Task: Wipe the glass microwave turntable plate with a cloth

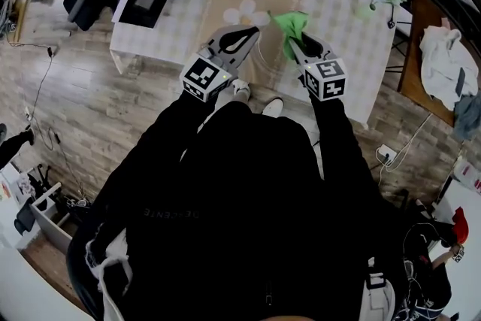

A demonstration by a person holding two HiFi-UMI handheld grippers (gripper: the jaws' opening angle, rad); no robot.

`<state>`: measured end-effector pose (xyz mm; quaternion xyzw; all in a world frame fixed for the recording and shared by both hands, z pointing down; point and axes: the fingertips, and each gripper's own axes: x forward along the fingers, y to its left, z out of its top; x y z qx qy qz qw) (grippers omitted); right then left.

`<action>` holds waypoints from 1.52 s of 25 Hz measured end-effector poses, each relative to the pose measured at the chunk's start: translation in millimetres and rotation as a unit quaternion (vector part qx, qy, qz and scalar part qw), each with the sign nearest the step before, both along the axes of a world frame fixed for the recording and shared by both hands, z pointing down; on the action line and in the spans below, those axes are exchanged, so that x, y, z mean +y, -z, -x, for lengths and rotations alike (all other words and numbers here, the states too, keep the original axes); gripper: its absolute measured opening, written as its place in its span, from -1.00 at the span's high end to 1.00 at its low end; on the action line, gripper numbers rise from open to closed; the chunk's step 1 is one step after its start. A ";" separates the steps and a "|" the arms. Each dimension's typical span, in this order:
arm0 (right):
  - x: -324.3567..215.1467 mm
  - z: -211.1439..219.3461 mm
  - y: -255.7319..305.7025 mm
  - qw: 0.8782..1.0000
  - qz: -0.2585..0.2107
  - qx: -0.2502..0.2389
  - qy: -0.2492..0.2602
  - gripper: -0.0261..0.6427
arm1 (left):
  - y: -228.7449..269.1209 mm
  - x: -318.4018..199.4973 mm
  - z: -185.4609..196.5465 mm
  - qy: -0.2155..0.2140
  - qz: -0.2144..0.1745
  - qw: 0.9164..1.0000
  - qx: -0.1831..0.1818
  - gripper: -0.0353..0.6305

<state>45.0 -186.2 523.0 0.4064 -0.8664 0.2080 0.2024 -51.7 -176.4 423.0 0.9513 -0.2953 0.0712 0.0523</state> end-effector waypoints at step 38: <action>-103.5 65.2 -193.4 0.860 -0.006 0.383 0.336 0.59 | -74.7 -71.2 35.8 0.043 0.050 0.998 0.000 0.83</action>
